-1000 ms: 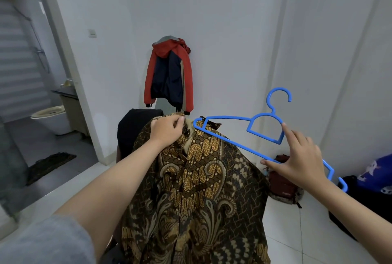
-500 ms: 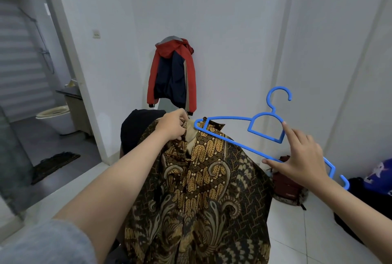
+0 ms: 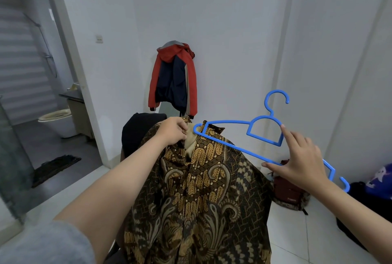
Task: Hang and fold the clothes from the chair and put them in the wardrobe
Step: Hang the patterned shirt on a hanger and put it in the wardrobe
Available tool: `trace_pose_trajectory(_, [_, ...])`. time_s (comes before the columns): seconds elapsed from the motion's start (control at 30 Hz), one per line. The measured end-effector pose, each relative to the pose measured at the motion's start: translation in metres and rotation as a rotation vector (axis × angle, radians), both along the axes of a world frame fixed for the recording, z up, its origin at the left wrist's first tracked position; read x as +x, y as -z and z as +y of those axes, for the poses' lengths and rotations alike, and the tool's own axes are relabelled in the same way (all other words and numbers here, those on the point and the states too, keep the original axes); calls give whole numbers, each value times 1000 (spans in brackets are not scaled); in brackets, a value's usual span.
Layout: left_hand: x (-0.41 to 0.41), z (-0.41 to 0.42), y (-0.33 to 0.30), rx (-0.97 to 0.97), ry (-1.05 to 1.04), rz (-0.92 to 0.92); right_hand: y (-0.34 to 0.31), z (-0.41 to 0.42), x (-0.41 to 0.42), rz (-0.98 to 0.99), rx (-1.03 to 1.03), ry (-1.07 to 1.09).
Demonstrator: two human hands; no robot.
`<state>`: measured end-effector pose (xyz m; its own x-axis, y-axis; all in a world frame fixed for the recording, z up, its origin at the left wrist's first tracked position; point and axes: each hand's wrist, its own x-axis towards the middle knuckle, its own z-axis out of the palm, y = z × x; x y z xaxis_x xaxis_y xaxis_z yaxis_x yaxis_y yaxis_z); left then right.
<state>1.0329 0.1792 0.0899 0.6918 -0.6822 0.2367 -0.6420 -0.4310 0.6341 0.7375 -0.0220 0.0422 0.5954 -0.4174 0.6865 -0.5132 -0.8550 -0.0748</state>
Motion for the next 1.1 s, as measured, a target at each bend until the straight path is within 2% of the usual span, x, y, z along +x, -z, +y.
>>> trace_pose_trajectory(0.2, [-1,11,-8,145,53,-48,-5,5,0,-2,0,-16])
trace_pose_trajectory(0.3, [-4,24,-23,282,20,-47,-13,13,6,8,-11,-44])
trace_pose_trajectory(0.37, [-6,35,-33,295,-7,-91,-20,19,12,18,-32,-61])
trace_pose_trajectory(0.47, [-14,56,-50,184,-32,-215,-31,32,21,20,-69,-100])
trace_pose_trajectory(0.63, [-32,78,-72,51,52,-225,-51,60,39,4,-156,-162])
trace_pose_trajectory(1.1, [-121,105,-116,-79,231,-272,-86,127,69,-101,-270,-124])
